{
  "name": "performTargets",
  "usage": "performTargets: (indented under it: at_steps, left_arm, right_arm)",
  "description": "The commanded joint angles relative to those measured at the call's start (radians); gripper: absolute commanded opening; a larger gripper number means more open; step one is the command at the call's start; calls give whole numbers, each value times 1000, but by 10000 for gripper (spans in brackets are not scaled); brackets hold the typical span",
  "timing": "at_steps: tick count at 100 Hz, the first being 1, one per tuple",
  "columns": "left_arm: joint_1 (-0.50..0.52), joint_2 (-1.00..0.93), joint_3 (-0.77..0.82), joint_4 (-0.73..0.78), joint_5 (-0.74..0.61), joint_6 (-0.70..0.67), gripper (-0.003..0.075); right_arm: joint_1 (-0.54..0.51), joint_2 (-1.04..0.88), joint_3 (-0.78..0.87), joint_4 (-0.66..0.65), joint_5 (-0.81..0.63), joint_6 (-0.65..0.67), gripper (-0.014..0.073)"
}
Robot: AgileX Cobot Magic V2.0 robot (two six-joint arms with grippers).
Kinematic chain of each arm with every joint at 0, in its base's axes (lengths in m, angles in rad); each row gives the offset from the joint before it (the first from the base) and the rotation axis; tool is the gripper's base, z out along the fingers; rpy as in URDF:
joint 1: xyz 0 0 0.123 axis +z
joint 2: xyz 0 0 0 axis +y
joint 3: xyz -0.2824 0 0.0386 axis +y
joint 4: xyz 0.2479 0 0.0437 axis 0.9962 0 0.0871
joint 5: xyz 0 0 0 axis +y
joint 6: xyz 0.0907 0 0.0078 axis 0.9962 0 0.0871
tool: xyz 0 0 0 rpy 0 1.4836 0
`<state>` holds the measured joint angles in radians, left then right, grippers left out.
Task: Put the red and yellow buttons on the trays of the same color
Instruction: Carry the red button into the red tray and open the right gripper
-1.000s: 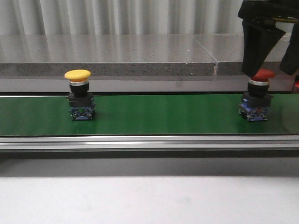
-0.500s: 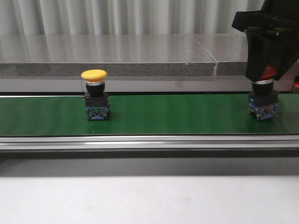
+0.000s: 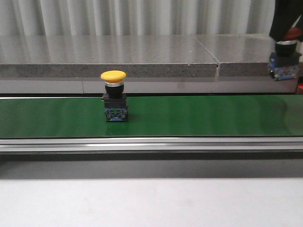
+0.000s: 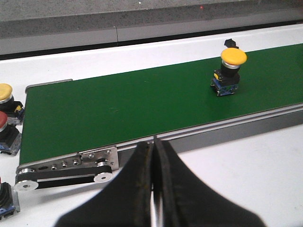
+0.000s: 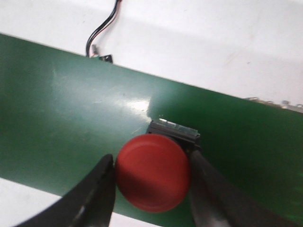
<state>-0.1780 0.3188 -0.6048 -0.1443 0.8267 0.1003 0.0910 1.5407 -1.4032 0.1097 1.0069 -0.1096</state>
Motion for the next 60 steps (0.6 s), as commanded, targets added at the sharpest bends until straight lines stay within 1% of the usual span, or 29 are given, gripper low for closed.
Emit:
performTargets:
  at_steps: [1,19,40,50,60]
  left_arm:
    - [-9,10,-26,-16,-67,2,-20]
    - [-9,10,-26,-16,-67,2,-20]
    - [-9,10,-26,-16,-67,2,-20]
    - [-9,10,-26,-16,-67,2,-20]
    - [-9,10,-26,-16,-67,2,-20]
  right_arm:
    - [-63,-43,-42,3,-27,6,192]
    - [-179,-43,-42,3,-32,6,192]
    - [-306,-41,-42,4,-74,9,192]
    - [-360,-33,-42,4,-106,63,192]
    - [-408,-16,-42,4,-107,117,192]
